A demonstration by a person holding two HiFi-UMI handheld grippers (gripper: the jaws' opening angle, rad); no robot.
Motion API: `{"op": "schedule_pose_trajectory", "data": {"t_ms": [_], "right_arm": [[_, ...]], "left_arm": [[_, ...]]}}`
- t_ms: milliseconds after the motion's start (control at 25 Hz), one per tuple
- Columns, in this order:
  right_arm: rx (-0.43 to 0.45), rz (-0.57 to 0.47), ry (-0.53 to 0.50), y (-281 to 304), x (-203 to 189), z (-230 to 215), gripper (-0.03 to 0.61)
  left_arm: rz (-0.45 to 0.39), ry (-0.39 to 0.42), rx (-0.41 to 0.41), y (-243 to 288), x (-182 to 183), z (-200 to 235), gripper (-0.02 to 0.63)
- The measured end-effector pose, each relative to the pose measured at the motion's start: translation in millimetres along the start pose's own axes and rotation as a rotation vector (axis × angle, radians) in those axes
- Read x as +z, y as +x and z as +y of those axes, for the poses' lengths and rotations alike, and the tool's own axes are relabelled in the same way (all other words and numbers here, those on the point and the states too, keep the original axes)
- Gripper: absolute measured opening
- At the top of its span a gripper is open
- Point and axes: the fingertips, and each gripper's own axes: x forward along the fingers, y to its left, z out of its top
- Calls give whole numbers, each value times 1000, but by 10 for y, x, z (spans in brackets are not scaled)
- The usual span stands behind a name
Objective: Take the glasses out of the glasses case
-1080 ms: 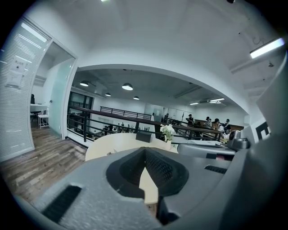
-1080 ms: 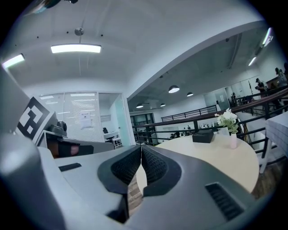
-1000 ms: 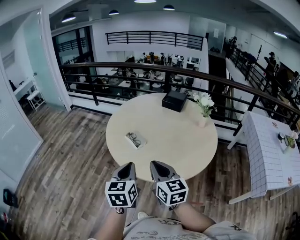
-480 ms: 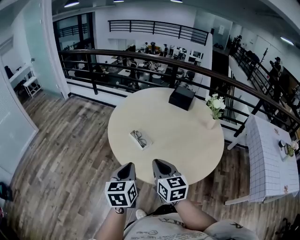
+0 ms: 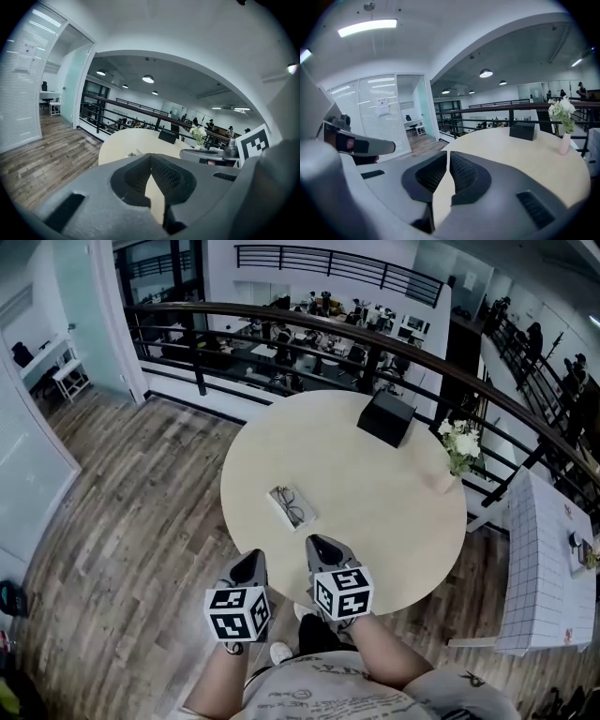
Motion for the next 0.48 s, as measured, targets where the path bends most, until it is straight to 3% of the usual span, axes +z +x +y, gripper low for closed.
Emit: {"op": "schedule_pose_trajectory", "data": {"t_ms": [280, 400, 480], "right_arm": [[25, 90, -39, 507, -346, -380, 18], [50, 144, -35, 799, -467, -414, 86], [41, 180, -36, 1014, -583, -476, 86]], "left_arm": [[35, 2, 18, 473, -106, -137, 12], [63, -16, 36, 608, -152, -67, 12], [70, -29, 48, 689, -183, 6, 13]]}}
